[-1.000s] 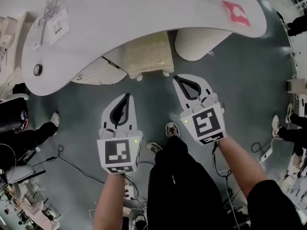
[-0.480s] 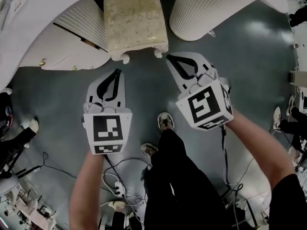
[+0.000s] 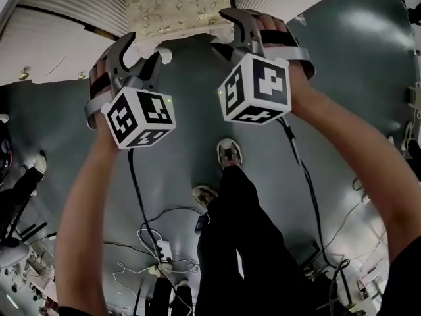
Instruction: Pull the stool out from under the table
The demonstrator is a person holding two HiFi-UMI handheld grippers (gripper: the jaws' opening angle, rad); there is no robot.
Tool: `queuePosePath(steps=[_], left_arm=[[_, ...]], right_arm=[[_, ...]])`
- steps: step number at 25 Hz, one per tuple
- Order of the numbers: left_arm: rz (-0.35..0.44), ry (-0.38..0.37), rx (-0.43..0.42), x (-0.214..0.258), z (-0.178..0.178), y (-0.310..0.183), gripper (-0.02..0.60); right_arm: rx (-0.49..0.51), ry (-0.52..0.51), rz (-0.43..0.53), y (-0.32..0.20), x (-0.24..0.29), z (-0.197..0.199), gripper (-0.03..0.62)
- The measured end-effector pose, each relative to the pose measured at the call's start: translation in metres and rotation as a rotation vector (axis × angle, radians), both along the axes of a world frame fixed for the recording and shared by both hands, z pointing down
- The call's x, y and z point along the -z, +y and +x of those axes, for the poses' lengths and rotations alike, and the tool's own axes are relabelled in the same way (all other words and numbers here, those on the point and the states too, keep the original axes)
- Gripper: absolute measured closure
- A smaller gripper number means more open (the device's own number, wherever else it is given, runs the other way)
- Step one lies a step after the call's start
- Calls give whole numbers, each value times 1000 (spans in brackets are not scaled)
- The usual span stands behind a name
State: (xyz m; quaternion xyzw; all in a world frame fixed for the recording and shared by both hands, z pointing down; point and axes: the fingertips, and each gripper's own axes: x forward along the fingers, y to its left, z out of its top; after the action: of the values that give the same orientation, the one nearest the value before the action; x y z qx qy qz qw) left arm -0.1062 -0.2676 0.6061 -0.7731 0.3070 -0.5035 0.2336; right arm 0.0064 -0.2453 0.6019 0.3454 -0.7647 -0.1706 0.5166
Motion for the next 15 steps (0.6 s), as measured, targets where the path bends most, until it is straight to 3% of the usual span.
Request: queuePosePath(steps=[3, 5, 11, 15], left_arm=[[59, -214, -95, -43, -3, -19, 285], [85, -292, -124, -61, -4, -31, 258], [113, -372, -143, -78, 3, -57, 242], [91, -381, -146, -75, 3, -55, 232]], right_arm=[[11, 89, 16, -23, -33, 6, 333], [40, 161, 37, -36, -52, 9, 327], [140, 321, 127, -49, -77, 6, 327], [130, 316, 122, -50, -72, 6, 327]])
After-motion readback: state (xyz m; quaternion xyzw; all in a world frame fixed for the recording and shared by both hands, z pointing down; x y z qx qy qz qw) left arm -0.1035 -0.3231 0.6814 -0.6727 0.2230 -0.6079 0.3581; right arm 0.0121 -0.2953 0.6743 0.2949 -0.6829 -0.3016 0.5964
